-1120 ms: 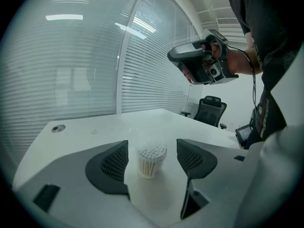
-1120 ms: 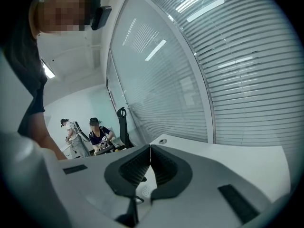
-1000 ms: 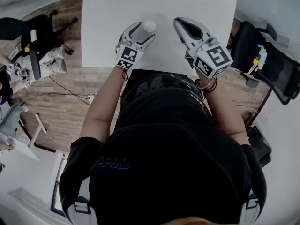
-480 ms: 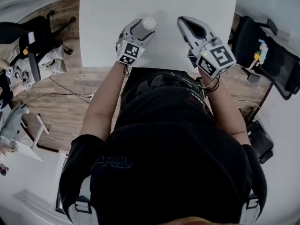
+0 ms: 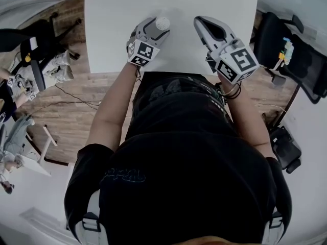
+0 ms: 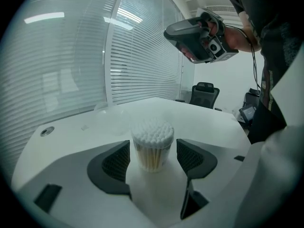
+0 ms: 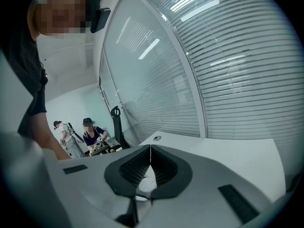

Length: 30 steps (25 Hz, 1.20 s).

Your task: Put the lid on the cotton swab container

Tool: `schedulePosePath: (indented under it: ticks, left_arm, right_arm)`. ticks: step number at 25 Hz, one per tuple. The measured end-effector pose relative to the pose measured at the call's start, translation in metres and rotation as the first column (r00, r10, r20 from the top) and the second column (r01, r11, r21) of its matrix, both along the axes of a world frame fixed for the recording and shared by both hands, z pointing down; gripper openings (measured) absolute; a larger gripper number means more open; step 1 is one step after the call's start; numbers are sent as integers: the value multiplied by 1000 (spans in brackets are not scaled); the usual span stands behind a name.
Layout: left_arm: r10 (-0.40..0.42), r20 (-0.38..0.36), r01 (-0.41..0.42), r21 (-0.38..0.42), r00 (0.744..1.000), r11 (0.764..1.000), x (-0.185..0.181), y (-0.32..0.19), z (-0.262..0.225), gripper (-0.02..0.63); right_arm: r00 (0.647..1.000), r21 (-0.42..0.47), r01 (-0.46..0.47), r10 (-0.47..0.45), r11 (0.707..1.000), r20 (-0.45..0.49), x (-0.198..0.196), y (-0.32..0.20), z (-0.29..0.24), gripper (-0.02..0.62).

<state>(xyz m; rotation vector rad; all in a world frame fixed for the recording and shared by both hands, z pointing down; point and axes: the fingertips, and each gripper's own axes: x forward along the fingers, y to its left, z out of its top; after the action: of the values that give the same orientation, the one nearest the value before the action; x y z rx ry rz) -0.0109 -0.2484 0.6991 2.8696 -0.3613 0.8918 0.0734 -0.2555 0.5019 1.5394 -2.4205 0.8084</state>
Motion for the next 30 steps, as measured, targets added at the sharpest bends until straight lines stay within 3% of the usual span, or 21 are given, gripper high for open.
schedulePosePath:
  ticks: [10,13,30]
  left_arm:
    - [25,35,-25,14,999,1000,9,0,8,316]
    - [27,45,-28,20,999,999,10,-1,10,273]
    - [30,43,-30,-3,999,1000,10,-2,14,258]
  right_arm:
    - [1000,-11,-17,17,1000,-8,9,7,1,23]
    - [1000,-9,-20,20,1000,-9,10,9,-1,23]
    - [1000,3,-27,27,1000,-4,11,13,-4,23]
